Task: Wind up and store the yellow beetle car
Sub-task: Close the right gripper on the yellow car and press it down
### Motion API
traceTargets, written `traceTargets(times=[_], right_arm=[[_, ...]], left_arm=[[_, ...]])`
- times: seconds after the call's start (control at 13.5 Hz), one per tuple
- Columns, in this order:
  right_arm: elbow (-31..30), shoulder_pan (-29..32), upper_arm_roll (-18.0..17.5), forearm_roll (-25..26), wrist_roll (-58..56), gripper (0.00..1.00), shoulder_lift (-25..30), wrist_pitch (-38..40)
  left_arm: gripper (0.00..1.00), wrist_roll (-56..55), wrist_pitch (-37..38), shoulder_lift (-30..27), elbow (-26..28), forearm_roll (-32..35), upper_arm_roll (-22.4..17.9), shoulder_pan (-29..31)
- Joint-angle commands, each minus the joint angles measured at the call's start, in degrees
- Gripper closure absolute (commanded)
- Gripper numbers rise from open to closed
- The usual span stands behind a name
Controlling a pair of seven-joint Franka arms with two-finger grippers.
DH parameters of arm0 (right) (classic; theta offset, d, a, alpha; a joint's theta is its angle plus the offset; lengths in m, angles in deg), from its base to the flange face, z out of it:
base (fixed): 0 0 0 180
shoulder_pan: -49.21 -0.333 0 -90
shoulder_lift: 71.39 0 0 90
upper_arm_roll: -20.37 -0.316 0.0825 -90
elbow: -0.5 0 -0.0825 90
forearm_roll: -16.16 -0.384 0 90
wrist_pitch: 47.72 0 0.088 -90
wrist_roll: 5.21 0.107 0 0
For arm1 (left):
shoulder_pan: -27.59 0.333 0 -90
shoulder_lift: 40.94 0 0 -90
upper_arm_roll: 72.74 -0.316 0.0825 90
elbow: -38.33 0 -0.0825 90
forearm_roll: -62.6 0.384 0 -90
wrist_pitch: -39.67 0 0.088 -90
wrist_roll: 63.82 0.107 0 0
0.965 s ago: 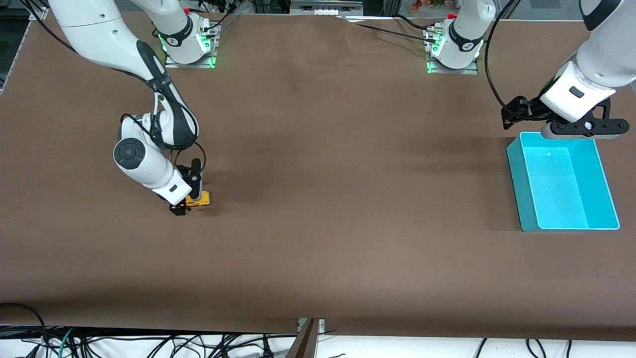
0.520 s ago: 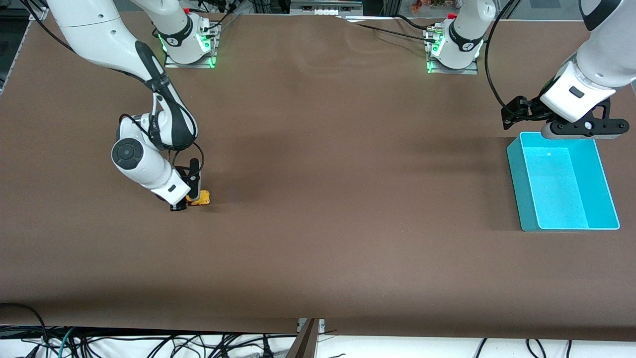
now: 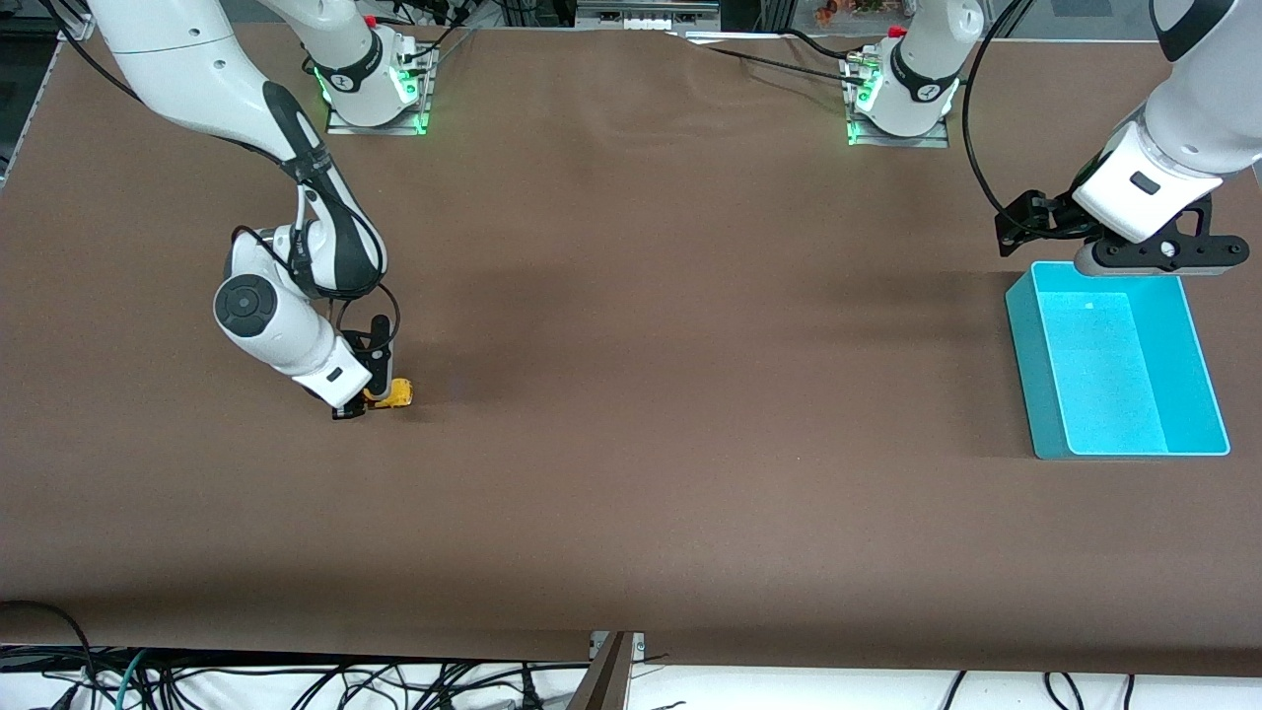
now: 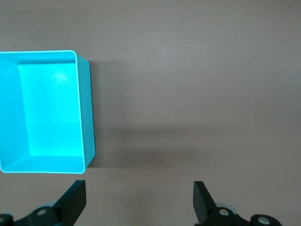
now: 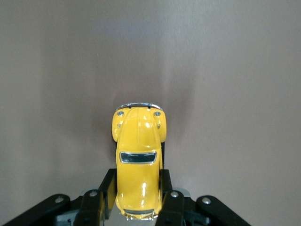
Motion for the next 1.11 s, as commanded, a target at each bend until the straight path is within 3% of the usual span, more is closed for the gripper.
traceTargets(times=[0.0,1.04], right_arm=[[-1.81,1.9,-0.32,0.31,-2.03,0.6,0.83,-0.32],[-1.9,14.12,-0.49,0.22,-16.62,0.6,0.12,-0.76]], left_arm=[[0.0,-0.3,1.5,0.78,-1.78,-0.88,0.1,0.31],[0.0,-0.3,1.59,0.96,-1.69,-0.88,-0.08,0.4]])
